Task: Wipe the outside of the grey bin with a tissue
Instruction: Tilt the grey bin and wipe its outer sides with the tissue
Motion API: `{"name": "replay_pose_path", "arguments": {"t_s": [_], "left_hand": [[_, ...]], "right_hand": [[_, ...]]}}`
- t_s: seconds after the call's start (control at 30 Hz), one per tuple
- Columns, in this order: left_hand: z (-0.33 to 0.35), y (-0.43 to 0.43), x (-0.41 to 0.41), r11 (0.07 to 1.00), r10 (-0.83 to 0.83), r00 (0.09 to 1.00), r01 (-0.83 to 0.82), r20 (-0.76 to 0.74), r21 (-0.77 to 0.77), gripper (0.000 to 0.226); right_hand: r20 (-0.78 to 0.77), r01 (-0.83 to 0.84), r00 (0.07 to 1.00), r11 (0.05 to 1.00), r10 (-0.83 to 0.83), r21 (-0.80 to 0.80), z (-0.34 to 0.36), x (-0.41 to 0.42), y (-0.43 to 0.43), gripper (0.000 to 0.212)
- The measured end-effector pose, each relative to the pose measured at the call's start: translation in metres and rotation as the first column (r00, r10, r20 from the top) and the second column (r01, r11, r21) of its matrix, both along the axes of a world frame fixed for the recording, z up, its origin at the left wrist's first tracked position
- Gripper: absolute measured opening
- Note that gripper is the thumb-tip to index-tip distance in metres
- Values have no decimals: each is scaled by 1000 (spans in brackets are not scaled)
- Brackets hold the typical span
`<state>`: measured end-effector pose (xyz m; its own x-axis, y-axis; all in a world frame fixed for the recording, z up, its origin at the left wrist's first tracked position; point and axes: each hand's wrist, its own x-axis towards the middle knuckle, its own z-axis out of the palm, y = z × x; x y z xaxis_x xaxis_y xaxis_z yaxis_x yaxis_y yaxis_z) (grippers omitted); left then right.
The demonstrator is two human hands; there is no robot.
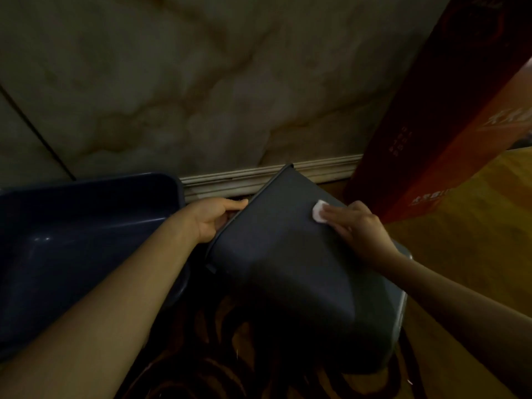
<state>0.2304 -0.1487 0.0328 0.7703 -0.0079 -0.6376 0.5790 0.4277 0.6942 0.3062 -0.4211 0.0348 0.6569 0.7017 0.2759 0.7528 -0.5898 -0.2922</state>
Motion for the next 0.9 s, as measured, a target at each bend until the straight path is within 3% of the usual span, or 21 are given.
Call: {"name": "replay_pose_path", "arguments": {"t_s": [0.07,0.13,0.23,0.33,0.5,0.63,0.77,0.83,0.9], "left_hand": [[1,3,-4,999,10,1000,-8,25,-48,39],[1,6,-7,998,9,999,-5,54,-60,38],[0,8,-8,997,-20,998,25,65,-70,50],[0,10,-6,996,-34,997,41,73,-83,58],[2,10,-9,996,-48,996,54,69,-77,38],[5,6,-9,998,-53,996,54,74,-10,23],[6,6,-6,997,-72,995,69,74,46,22],[7,5,-6,996,-79,995,75,64,56,22],[9,3,-5,996,-82,995,80,63,45,23]], "right_hand": [[-59,163,985,986,-160,47,-5,10,10,30],[-30,174,985,984,-173,45,-6,11,31,28],[48,50,998,998,-52,46,0,1,71,25],[113,-172,978,984,176,-47,6,-27,106,25],[146,-411,898,910,415,-59,9,-76,106,17],[172,-442,859,869,481,-223,7,-99,106,29],[240,-461,818,845,523,-272,9,-105,100,38],[128,-516,808,796,575,-316,8,-100,97,42],[50,-507,842,819,537,-269,7,-82,96,39]]}}
